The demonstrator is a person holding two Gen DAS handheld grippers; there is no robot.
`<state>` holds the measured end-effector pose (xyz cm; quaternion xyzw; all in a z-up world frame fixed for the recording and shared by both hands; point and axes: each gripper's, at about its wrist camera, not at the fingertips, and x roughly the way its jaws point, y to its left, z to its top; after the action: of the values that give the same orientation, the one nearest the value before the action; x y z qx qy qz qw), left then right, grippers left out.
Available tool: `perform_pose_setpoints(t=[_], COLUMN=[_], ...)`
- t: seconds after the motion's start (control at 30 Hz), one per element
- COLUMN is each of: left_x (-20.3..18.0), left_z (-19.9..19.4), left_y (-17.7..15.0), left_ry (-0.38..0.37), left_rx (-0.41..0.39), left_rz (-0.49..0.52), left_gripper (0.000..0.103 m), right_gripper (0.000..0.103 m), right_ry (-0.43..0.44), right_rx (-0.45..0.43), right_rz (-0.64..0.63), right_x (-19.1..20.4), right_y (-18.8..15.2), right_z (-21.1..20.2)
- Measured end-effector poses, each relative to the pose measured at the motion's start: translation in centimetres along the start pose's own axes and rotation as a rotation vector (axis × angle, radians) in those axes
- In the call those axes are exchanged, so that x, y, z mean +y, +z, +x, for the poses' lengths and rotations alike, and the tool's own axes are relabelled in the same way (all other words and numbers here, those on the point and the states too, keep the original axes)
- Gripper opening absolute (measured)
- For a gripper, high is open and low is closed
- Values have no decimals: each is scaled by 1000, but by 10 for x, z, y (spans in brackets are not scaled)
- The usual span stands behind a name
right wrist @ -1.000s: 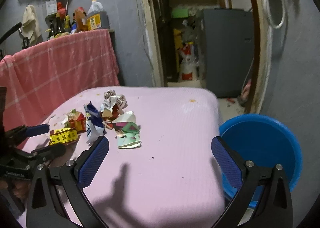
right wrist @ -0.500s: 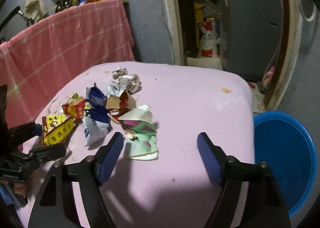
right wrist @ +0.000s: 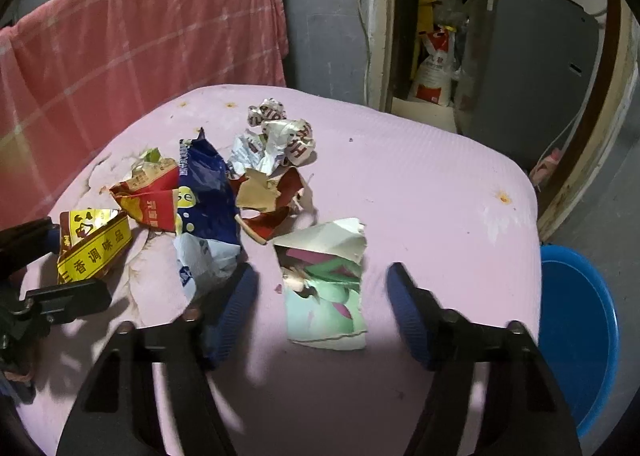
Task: Collect trash
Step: 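Grasp the yellow snack bag with the left gripper while the right grasps green-white paper, then carry both items over the blue basin and open both grippers to drop them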
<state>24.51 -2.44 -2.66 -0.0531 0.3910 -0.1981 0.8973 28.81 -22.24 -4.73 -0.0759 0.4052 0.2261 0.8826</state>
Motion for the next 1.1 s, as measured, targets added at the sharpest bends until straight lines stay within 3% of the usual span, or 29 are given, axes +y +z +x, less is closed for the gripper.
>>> perform_pose_setpoints(t=[0.07, 0.1, 0.3, 0.67, 0.9, 1.1], left_x=[-1, -1, -5, -23, -46, -89], left_z=[-1, -1, -8, -26, -33, -26], left_y=[-1, -2, -10, -13, 14, 45], left_ry=[-7, -12, -52, -70, -93, -150], left_rx=[-4, -5, -20, -148, -269, -364], left_rz=[2, 2, 8, -30, -43, 3], left_gripper=[65, 64, 64, 63, 63, 63], right_gripper=[39, 37, 36, 36, 36, 36], right_ry=[5, 4, 6, 4, -71, -185], right_rx=[-10, -20, -128, -377, -530, -665], right_rz=[10, 26, 106, 221, 206, 203], right_x=[-1, -2, -3, -7, -11, -33], right_y=[-2, -4, -29, -50, -45, -35], right_z=[-1, -3, -24, -89, -129, -169])
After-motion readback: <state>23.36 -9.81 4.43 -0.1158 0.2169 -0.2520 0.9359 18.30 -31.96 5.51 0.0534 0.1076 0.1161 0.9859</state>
